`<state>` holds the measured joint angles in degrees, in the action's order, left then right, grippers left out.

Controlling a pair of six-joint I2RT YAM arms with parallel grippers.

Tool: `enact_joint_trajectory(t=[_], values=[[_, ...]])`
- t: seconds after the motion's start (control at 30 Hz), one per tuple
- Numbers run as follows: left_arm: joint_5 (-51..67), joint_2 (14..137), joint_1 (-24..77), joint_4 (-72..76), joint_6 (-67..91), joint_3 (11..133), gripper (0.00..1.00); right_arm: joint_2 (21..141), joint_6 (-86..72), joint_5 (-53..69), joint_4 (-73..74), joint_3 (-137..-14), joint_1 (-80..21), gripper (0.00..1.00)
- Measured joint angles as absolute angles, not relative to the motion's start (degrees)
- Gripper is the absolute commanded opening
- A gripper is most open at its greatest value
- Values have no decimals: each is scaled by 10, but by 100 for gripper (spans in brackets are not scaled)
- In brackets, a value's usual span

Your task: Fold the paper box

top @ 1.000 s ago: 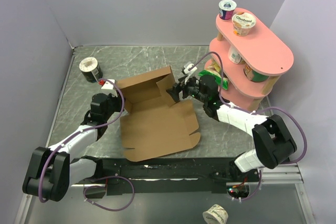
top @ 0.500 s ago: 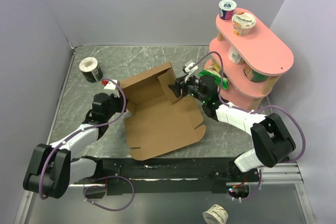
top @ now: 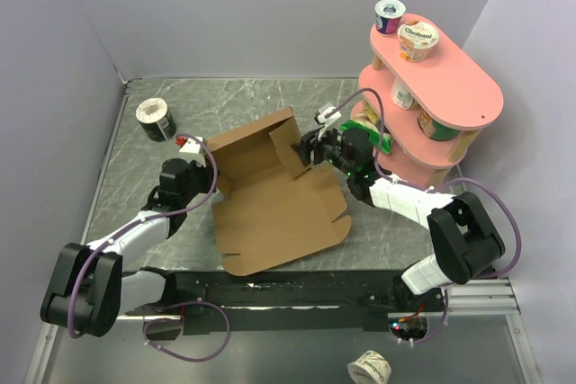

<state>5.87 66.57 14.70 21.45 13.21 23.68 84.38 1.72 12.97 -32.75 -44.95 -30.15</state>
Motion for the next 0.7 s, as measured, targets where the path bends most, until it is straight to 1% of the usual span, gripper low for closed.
enact_joint_trajectory(t=[0.03, 0.07, 0.23, 0.53, 0.7], values=[[60, 668, 147, 215, 132, 238, 13, 844, 20, 131, -325, -449, -300, 97], [60, 669, 147, 215, 132, 239, 13, 844, 23, 133, -324, -449, -298, 100], [68, 674, 147, 215, 128, 243, 13, 843, 27, 169, -310, -449, -286, 100], [90, 674, 150, 215, 127, 243, 13, 842, 20, 280, -286, -453, -256, 100], [94, 673, 151, 215, 127, 244, 13, 842, 22, 294, -261, -467, -256, 100]])
